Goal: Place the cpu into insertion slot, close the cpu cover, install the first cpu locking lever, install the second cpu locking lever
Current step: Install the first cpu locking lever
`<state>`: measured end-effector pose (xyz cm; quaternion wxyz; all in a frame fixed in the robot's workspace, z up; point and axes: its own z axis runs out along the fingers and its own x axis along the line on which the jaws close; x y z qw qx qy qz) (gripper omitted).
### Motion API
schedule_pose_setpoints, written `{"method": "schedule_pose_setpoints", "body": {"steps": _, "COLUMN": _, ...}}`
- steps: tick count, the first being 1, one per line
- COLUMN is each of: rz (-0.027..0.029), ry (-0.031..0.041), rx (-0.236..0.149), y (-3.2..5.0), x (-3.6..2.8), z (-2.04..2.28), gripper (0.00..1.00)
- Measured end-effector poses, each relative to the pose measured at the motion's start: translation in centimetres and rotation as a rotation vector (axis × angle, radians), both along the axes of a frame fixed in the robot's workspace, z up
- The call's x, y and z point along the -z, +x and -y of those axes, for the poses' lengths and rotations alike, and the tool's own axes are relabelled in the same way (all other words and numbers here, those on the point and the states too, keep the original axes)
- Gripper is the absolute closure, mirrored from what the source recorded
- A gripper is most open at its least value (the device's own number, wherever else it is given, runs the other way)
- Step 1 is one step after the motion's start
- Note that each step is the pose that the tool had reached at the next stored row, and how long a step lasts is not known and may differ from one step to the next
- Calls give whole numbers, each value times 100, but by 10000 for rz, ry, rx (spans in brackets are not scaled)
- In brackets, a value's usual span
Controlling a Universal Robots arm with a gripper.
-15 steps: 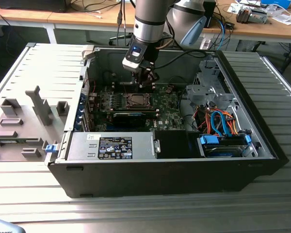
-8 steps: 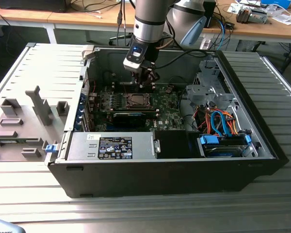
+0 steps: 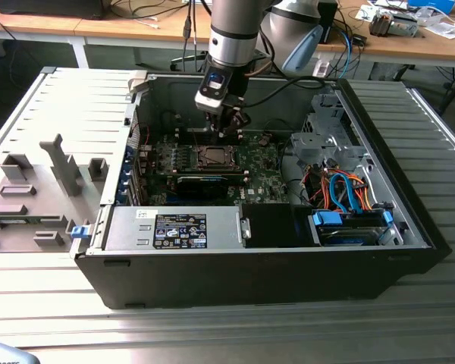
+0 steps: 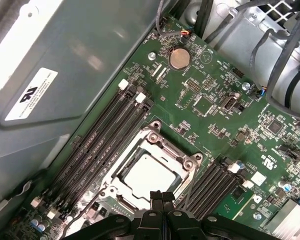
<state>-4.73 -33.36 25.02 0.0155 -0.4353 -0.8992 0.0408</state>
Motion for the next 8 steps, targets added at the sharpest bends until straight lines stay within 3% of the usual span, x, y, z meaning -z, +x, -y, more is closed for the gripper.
{"method": "schedule_pose_setpoints", "body": {"steps": 8, "rz": 0, "ry": 1, "rx": -385, "y": 0, "x": 0, "z": 0, "gripper": 89}}
